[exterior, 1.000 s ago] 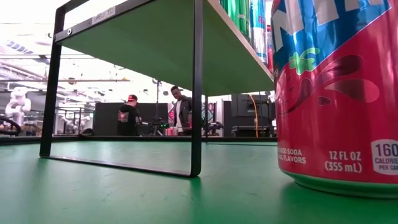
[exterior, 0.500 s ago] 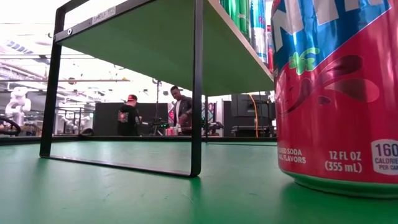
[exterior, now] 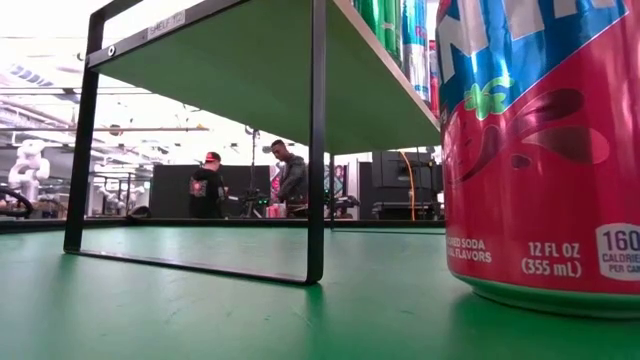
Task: Sort soda cans
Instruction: Put the red soda can on the shelf and align it with the bottom red soda can
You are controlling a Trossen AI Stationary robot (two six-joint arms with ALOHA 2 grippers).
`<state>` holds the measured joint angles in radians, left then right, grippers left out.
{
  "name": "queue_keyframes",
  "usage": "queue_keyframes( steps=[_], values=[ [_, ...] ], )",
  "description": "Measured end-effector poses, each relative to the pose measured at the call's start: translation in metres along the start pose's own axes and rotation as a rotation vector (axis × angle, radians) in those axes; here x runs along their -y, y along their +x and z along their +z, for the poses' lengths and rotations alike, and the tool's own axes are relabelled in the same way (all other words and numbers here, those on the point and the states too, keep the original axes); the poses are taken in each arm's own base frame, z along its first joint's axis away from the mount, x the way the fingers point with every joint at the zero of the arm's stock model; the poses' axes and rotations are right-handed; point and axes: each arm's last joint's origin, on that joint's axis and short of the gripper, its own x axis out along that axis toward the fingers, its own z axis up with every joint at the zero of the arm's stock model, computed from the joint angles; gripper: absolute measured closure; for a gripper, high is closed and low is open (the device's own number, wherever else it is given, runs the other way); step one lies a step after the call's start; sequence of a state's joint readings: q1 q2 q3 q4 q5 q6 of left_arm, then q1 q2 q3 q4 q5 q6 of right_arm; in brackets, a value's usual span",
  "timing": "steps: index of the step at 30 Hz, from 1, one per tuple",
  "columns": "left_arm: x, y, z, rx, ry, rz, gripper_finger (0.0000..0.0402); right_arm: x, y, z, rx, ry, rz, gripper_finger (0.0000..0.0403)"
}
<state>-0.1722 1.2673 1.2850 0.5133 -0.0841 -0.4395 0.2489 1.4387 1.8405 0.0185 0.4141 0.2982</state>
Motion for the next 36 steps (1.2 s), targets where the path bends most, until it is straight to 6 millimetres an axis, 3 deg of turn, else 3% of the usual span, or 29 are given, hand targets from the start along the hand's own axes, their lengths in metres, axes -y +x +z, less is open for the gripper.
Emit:
queue_keyframes(
  steps=[7, 17, 30, 36],
  values=[
    [-0.009, 0.016, -0.022, 0.042, -0.005, -0.026, 0.0111, 0.001, 0.004, 0.003, -0.035, -0.014, 0.023, 0.0018],
    [-0.016, 0.026, -0.037, 0.111, -0.010, -0.055, 0.0111, 0.004, 0.006, 0.000, -0.059, -0.021, 0.015, 0.0018],
    [-0.017, 0.027, -0.039, 0.106, -0.005, -0.051, 0.0111, 0.005, 0.009, -0.004, -0.078, -0.009, 0.030, 0.0048],
    [-0.017, 0.027, -0.040, 0.103, -0.006, -0.050, 0.0111, 0.005, 0.019, -0.014, -0.070, -0.018, 0.050, 0.0035]
  ],
)
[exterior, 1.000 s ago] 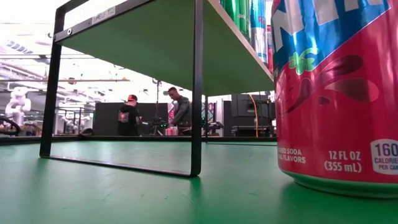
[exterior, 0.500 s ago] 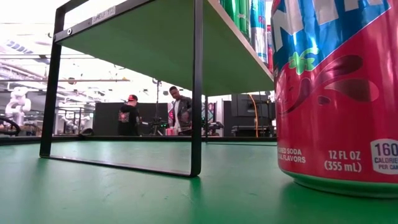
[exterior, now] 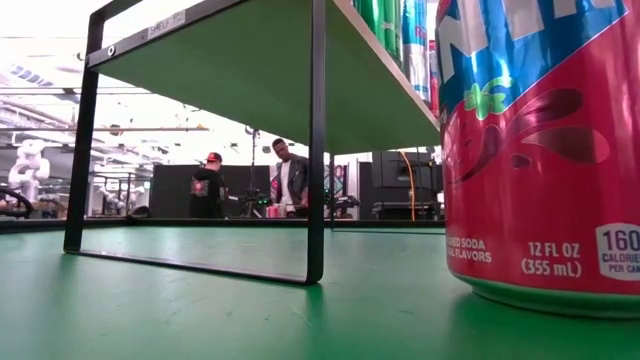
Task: Sort soda cans
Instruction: Put the red soda can on the shelf and align it with the bottom red soda can
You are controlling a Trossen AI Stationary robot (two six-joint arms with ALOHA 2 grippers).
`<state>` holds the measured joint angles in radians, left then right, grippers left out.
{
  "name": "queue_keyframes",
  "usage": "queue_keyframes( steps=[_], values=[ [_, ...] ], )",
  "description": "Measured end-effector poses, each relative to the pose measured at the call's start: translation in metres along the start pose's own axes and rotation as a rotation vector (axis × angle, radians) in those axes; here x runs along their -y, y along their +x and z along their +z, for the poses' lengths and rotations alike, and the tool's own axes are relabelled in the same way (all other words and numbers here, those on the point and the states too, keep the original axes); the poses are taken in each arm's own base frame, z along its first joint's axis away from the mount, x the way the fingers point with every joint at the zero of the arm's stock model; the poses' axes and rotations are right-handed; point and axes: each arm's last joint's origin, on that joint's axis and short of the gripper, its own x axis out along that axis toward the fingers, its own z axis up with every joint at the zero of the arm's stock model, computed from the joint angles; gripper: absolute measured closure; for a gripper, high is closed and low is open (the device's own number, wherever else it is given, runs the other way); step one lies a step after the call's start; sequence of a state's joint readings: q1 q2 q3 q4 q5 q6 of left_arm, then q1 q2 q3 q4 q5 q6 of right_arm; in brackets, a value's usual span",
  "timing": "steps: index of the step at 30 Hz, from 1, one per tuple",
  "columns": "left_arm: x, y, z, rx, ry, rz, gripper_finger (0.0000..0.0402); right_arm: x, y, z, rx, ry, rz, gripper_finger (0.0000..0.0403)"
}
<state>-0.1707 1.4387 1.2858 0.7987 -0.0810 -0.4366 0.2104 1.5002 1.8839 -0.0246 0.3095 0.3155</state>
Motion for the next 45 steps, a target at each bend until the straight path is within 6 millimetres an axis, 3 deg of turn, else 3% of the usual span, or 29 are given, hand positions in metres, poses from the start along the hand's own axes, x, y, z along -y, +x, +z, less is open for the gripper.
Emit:
queue_keyframes(
  steps=[5, 14, 17, 28, 41, 45],
  values=[
    [0.000, 0.000, 0.000, 0.001, 0.000, 0.001, 0.0111, 0.001, 0.001, -0.001, 0.003, -0.026, -0.002, 0.0042],
    [-0.001, 0.000, -0.001, -0.018, 0.006, 0.015, 0.0111, 0.000, 0.001, 0.001, 0.026, -0.043, 0.010, 0.0111],
    [-0.001, 0.000, -0.002, -0.033, 0.041, 0.034, 0.0109, -0.001, 0.001, 0.000, 0.017, -0.050, 0.022, 0.0116],
    [-0.001, -0.009, 0.001, -0.180, 0.054, 0.118, 0.0019, 0.000, -0.005, 0.005, -0.003, -0.062, 0.016, 0.0108],
    [0.024, -0.052, 0.068, -0.256, 0.067, 0.212, 0.0008, 0.008, -0.001, -0.025, -0.238, -0.019, -0.061, 0.0109],
    [0.024, -0.056, 0.076, -0.255, 0.049, 0.194, 0.0008, 0.010, 0.009, -0.041, -0.278, -0.022, -0.069, 0.0109]
  ],
)
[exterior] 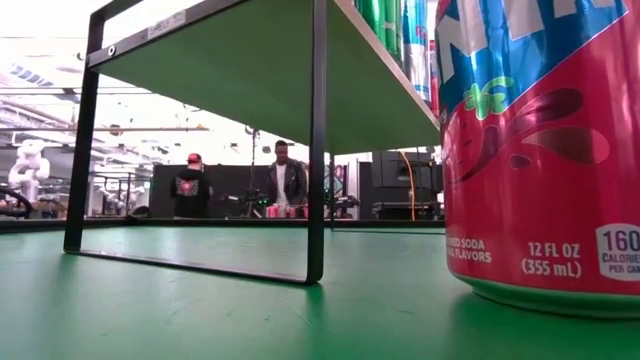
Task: Sort soda cans
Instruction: Put the red soda can on the shelf and align it with the bottom red soda can
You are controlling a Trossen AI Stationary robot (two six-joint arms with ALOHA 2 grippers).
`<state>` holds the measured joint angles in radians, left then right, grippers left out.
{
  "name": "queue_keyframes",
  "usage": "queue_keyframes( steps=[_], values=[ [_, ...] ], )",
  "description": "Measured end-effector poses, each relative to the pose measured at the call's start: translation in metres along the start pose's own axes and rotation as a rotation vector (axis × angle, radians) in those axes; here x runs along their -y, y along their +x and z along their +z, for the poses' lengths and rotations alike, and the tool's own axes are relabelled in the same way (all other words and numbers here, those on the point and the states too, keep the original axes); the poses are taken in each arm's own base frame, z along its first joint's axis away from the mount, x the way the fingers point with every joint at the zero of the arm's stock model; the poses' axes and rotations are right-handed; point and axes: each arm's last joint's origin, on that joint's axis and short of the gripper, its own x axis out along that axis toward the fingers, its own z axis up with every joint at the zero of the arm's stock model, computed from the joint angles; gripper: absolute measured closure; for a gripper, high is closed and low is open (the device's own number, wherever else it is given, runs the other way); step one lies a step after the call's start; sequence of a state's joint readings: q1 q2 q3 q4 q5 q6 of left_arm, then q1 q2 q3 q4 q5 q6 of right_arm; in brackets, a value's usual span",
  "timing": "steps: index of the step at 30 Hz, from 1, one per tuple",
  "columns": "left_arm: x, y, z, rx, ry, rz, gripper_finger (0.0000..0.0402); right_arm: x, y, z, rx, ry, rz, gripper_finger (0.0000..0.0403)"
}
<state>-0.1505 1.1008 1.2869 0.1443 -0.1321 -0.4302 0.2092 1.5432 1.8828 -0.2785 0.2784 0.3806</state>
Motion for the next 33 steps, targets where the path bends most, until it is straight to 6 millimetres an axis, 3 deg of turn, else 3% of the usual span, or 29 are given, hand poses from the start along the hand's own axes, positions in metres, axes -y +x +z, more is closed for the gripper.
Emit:
queue_keyframes(
  steps=[11, 20, 27, 33],
  values=[
    [-0.004, 0.008, -0.003, -0.264, 0.028, -0.055, 0.0008, 0.002, 0.041, -0.034, -0.061, 0.003, 0.018, 0.0109],
    [-0.007, 0.004, -0.009, -0.386, 0.163, -0.031, 0.0008, 0.005, 0.047, -0.040, -0.077, -0.012, 0.007, 0.0109],
    [-0.011, 0.015, -0.021, -0.431, 0.221, -0.043, 0.0009, 0.010, 0.049, -0.042, -0.093, -0.023, -0.016, 0.0109],
    [-0.014, 0.025, -0.031, -0.444, 0.211, -0.056, 0.0040, 0.012, 0.049, -0.045, -0.129, -0.032, -0.031, 0.0106]
  ],
)
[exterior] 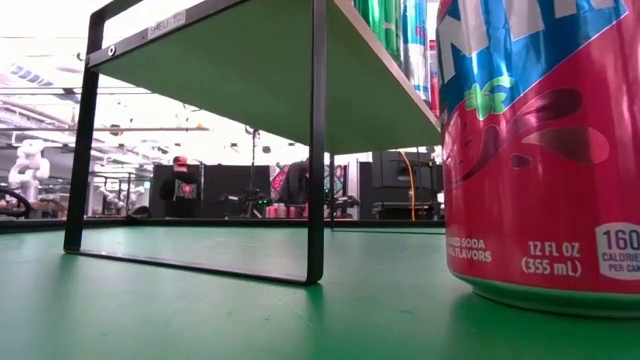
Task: Sort soda cans
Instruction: Put the red soda can on the shelf and align it with the bottom red soda can
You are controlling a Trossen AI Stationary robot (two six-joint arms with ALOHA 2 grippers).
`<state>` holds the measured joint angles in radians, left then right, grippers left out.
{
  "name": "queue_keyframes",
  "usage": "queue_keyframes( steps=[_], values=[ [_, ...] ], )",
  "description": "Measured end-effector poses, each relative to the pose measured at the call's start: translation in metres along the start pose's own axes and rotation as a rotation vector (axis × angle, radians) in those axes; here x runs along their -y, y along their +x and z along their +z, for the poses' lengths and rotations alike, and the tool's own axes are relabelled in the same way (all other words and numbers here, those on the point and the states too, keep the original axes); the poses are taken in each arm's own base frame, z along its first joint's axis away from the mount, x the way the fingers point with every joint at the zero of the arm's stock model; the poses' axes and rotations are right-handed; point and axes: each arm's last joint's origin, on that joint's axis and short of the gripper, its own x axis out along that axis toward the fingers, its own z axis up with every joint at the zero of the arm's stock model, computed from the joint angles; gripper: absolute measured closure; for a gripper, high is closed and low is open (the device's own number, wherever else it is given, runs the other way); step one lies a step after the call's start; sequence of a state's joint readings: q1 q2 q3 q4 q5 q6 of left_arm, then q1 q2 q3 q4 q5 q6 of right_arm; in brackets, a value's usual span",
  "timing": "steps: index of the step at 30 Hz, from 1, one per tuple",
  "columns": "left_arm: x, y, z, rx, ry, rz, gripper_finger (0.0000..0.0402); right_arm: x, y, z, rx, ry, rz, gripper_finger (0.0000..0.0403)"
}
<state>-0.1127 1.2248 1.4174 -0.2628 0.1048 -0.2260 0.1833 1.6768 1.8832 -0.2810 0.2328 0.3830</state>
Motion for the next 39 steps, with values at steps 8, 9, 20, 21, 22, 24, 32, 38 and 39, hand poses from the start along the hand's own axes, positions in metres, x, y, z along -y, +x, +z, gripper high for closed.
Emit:
queue_keyframes(
  steps=[8, 9, 20, 21, 22, 24, 32, 38, 39],
  values=[
    [0.0000, 0.0015, 0.0006, 0.010, -0.017, -0.004, 0.0087, -0.0006, -0.0006, 0.0010, 0.004, -0.016, 0.007, 0.0103],
    [0.0003, 0.0007, 0.0012, 0.015, -0.026, -0.006, 0.0088, -0.0006, -0.0006, 0.0010, 0.004, -0.016, 0.008, 0.0103],
    [0.0004, -0.0003, 0.0006, 0.005, -0.051, -0.005, 0.0090, -0.0008, 0.0000, 0.0018, 0.016, -0.015, 0.009, 0.0102],
    [0.0004, -0.0003, 0.0005, 0.004, -0.048, -0.005, 0.0093, -0.0008, 0.0000, 0.0019, 0.017, -0.014, 0.009, 0.0102],
    [0.0004, -0.0003, 0.0004, 0.003, -0.047, -0.005, 0.0097, -0.0008, 0.0000, 0.0018, 0.017, -0.013, 0.009, 0.0102],
    [0.0004, -0.0003, 0.0003, 0.002, -0.048, -0.005, 0.0108, -0.0007, 0.0000, 0.0018, 0.017, -0.010, 0.007, 0.0102],
    [0.0006, -0.0008, 0.0001, -0.003, -0.055, -0.011, 0.0125, -0.0004, 0.0000, 0.0007, 0.006, -0.001, 0.002, 0.0098],
    [0.0012, -0.0028, 0.0009, 0.000, -0.062, -0.017, 0.0127, -0.0009, -0.0001, 0.0007, 0.007, 0.034, 0.006, 0.0069],
    [0.0012, -0.0029, 0.0009, 0.000, -0.062, -0.018, 0.0127, -0.0009, -0.0001, 0.0007, 0.006, 0.040, 0.006, 0.0063]
  ],
)
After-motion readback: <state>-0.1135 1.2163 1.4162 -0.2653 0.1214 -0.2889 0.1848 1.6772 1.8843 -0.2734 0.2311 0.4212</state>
